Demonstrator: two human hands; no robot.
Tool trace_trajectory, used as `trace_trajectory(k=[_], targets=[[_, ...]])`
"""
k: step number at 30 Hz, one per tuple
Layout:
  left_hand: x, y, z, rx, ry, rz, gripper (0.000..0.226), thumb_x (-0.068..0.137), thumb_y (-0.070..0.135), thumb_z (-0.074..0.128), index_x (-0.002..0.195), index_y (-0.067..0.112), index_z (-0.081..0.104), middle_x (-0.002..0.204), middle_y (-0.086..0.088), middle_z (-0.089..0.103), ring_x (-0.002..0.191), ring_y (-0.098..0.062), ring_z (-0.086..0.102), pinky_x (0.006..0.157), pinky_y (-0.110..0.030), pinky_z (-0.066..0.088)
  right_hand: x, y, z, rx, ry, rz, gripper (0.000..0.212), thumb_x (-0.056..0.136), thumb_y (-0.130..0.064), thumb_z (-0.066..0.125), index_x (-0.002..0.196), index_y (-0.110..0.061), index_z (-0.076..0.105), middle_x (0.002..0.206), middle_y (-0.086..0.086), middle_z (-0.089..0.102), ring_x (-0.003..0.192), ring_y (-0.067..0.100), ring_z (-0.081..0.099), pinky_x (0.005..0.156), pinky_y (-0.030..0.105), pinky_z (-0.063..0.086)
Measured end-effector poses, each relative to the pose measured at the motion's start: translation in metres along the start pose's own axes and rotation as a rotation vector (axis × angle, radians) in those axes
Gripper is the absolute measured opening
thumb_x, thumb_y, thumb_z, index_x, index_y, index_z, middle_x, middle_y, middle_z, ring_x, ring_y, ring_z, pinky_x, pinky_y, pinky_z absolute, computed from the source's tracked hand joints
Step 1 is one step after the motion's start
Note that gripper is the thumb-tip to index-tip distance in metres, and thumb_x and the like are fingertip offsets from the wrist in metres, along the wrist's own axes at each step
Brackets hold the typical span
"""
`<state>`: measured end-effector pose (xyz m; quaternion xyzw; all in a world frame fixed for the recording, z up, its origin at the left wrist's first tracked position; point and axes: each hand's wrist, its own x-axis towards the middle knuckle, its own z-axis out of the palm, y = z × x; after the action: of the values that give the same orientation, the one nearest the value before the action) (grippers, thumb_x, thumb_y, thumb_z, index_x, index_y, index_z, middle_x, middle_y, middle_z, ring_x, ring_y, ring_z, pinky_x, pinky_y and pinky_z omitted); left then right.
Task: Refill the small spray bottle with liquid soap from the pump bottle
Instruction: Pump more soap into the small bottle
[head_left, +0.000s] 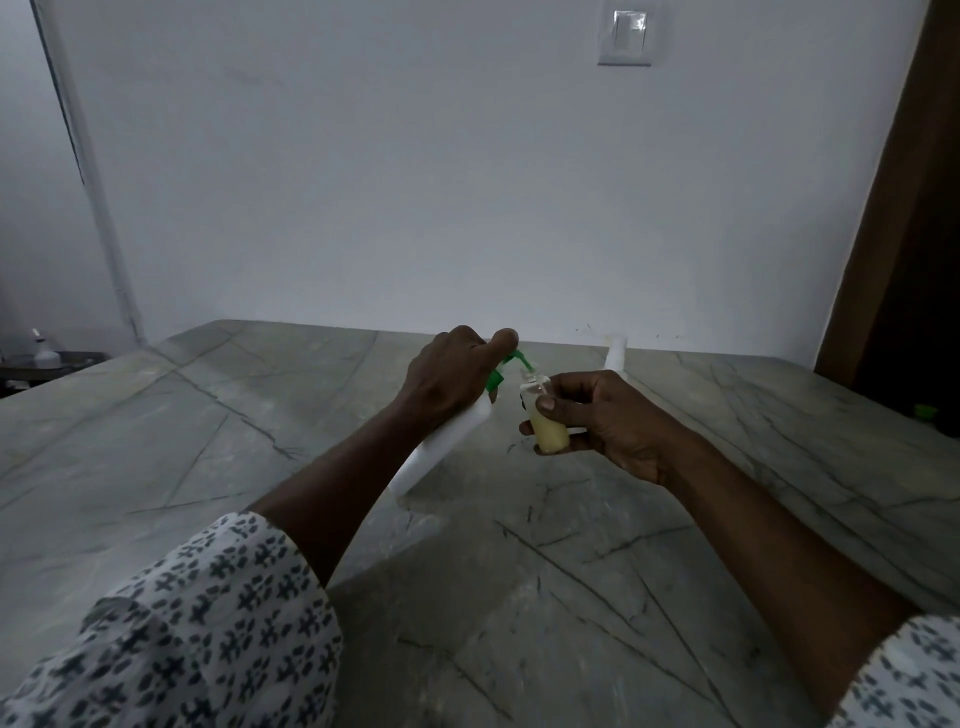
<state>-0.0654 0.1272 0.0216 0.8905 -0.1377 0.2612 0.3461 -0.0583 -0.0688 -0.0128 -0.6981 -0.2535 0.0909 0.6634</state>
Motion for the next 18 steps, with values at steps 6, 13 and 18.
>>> trace_trajectory(k=[6, 13, 18], targets=[[0.0006, -0.0028, -0.0004, -0.079, 0.043, -0.007, 0.043, 0.085, 0.046, 0.035, 0.048, 0.053, 0.054, 0.076, -0.023, 0.063, 0.072, -0.040, 0.060, 0.073, -0.051, 0.051, 0.0006, 0.0011, 0.0019, 0.030, -0.030, 0.035, 0.046, 0.077, -0.017, 0.071, 0.118, 0.001, 0.060, 0.109, 0.022, 0.069, 0.103, 0.035, 0.068, 0.082, 0.052, 0.057], [0.0034, -0.0048, -0.0030, -0.031, -0.027, -0.038, 0.090, 0.074, 0.070, 0.027, 0.076, -0.011, 0.068, 0.080, -0.023, 0.070, 0.080, -0.040, 0.064, 0.085, -0.050, 0.052, -0.0026, -0.0009, -0.0005, 0.054, -0.099, 0.008, 0.048, 0.072, -0.004, 0.074, 0.119, -0.005, 0.062, 0.110, 0.018, 0.070, 0.104, 0.035, 0.067, 0.077, 0.042, 0.059], [0.0022, -0.0056, -0.0031, -0.005, -0.026, -0.033, 0.084, 0.082, 0.064, 0.030, 0.073, -0.008, 0.071, 0.076, -0.020, 0.072, 0.079, -0.039, 0.066, 0.087, -0.049, 0.052, -0.0031, -0.0025, 0.0016, 0.001, -0.073, -0.018, 0.059, 0.068, -0.003, 0.076, 0.124, -0.008, 0.057, 0.109, 0.022, 0.070, 0.103, 0.036, 0.067, 0.082, 0.046, 0.058]])
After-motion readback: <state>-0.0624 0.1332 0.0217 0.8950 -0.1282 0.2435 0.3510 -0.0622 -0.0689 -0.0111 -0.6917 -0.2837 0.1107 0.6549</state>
